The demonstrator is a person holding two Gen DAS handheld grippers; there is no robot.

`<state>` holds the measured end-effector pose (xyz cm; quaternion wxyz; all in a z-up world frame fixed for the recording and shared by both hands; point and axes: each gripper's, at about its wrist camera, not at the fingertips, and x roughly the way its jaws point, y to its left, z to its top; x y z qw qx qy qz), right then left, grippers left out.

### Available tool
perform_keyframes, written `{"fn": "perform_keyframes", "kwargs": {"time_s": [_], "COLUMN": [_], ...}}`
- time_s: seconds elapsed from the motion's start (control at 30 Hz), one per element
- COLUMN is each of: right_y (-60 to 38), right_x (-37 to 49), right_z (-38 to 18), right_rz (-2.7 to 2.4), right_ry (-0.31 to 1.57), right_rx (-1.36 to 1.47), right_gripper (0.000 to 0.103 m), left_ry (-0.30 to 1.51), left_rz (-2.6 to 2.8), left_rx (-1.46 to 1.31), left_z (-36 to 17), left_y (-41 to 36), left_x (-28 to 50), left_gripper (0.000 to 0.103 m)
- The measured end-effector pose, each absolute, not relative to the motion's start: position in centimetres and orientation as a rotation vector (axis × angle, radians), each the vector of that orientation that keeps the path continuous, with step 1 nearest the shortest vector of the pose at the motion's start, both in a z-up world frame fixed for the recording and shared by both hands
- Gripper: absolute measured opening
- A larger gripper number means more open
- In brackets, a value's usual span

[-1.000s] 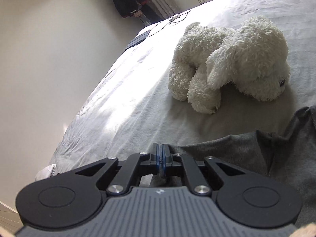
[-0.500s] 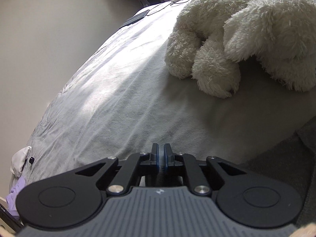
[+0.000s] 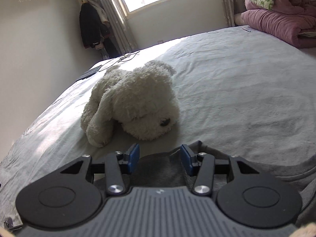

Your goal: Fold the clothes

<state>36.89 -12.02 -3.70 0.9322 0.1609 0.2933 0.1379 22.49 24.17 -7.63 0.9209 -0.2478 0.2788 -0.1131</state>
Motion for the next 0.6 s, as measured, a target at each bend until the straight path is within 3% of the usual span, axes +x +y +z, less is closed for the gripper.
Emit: {"fn": "perform_keyframes", "kwargs": {"time_s": [0.13,0.3,0.47,0.6], "right_y": [-13.6,-13.4,-12.3,-12.0], "right_x": [37.6,37.8,37.8,37.9], "right_z": [-6.4,-5.7,-6.5,-6.7], "right_rz": [0.254,0.276,0.274,0.283], "right_ry": [0.6,0.545,0.568,0.562], "right_rx": [0.323,0.213,0.142,0.131], "right_gripper": [0.05,0.05,0.05,0.05], "left_ry": [0.559,0.585,0.651,0.636], "left_rz": [-0.21,-0.165,-0.102,-0.073], "left_rx": [-0.494,-0.533,-0.451,-0.411], "left_z": [-7.8,-7.5,-5.9,-6.4], "left_y": [24.1,24.8,23.9,23.2], "left_x": [22.7,24.9,29.1,30.3], "left_gripper": [0.042,0.04,0.044,0.04]}}
